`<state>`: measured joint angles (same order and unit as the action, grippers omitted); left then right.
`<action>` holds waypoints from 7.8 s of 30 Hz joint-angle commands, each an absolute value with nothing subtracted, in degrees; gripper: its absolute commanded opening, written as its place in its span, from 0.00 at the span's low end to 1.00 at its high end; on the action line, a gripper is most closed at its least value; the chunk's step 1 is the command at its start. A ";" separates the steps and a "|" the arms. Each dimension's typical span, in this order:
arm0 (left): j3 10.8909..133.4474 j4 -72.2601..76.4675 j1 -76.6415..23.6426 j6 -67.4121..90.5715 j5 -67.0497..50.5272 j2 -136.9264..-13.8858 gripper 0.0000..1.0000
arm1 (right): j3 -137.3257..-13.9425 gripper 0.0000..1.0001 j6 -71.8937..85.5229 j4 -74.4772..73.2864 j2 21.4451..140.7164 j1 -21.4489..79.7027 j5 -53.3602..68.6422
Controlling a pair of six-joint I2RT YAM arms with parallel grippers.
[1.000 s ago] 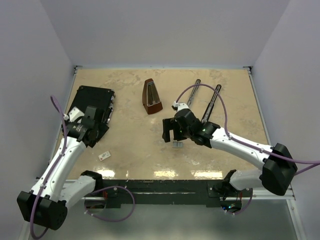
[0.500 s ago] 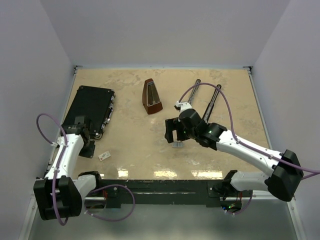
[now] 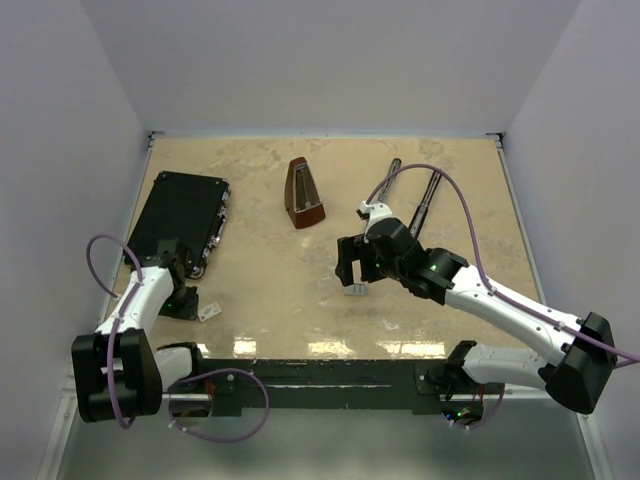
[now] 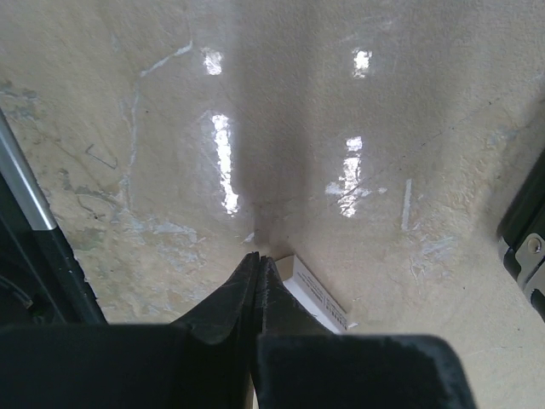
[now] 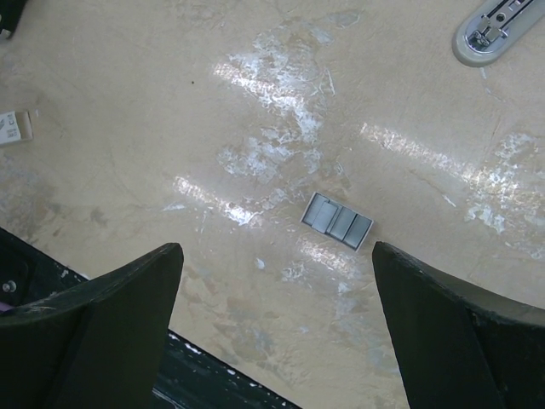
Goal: Unload the staples from the stapler
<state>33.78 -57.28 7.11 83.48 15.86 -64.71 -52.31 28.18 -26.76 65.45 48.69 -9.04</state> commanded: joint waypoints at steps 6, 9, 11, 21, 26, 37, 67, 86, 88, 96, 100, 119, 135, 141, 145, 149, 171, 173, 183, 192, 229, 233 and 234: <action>33.92 -53.70 7.47 81.92 14.68 -67.68 0.00 | -55.63 0.98 27.07 -27.86 63.11 48.52 -9.93; 33.93 -54.05 7.47 80.78 12.14 -67.68 0.00 | -55.55 0.98 26.89 -28.39 63.28 48.43 -10.28; 33.40 -54.32 7.38 80.25 10.38 -67.41 0.00 | -55.02 0.98 26.89 -28.21 63.19 48.60 -10.28; 30.76 -53.44 -5.52 87.34 1.77 -60.82 0.00 | -54.84 0.98 27.25 -27.95 62.84 48.52 -9.93; 34.71 -47.39 -13.87 87.98 2.28 -63.97 0.00 | -54.58 0.98 27.51 -27.86 62.40 48.52 -9.67; 44.12 -42.19 -25.66 81.31 5.61 -64.79 0.00 | -53.17 0.98 28.74 -27.95 60.38 48.52 -9.67; 40.79 -43.42 -14.76 59.50 17.24 -75.67 0.00 | -52.56 0.98 29.71 -27.60 60.21 48.51 -8.35; 31.29 -32.26 -22.32 72.14 6.15 -72.33 0.00 | -53.53 0.98 29.18 -26.37 62.23 48.52 -7.73; 30.85 -30.43 -24.51 73.47 5.37 -74.00 0.00 | -53.00 0.98 29.27 -26.19 61.79 48.52 -8.00; 32.60 -30.40 -31.37 77.96 4.74 -75.60 0.00 | -50.80 0.98 30.15 -26.01 61.17 48.43 -8.26; 37.87 -37.16 -32.69 74.29 12.46 -71.38 0.00 | -49.49 0.97 30.93 -25.66 61.00 48.60 -7.38; 41.23 -31.03 -10.50 30.33 0.76 -57.48 0.86 | -45.96 0.88 34.10 -23.55 69.07 47.55 -6.50; 36.92 -26.90 -7.47 36.38 -5.98 -66.80 0.51 | -44.65 0.92 36.21 -21.09 73.30 45.44 -5.71; 33.66 -27.67 -7.47 43.06 0.34 -68.02 0.00 | -44.03 0.93 35.60 -21.62 71.90 44.74 -5.89; 33.40 -28.39 -7.47 45.44 5.97 -68.55 0.00 | -42.72 0.93 36.21 -21.80 70.58 43.60 -6.24; 32.70 -27.34 -7.47 46.05 5.80 -70.48 0.00 | -41.75 0.93 36.30 -21.27 72.07 41.49 -5.37; 29.45 -22.06 -9.93 46.32 -2.11 -74.62 0.00 | -37.00 0.82 39.81 -8.01 79.01 41.40 1.39; 29.44 -21.97 -10.11 46.23 -2.99 -74.62 0.00 | -36.91 0.80 39.55 -7.21 79.28 41.31 2.45; 28.12 -21.27 -11.25 46.85 -3.87 -73.56 0.00 | -37.70 0.72 39.90 -5.19 80.77 41.40 2.73; 27.16 -21.45 -12.83 47.64 -3.95 -72.60 0.00 | -37.88 0.68 40.78 -3.52 81.91 41.40 3.60; 26.54 -19.95 -14.50 48.52 -4.22 -72.77 0.00 | -44.30 0.56 45.27 -2.28 91.32 47.81 0.18; 26.63 -19.43 -14.50 48.60 -4.66 -72.77 0.00 | -46.14 0.61 43.43 -3.34 91.84 47.90 -1.32; 26.54 -18.73 -14.59 48.60 -5.53 -72.77 0.00 | -46.66 0.63 42.72 -3.77 92.19 47.81 -1.41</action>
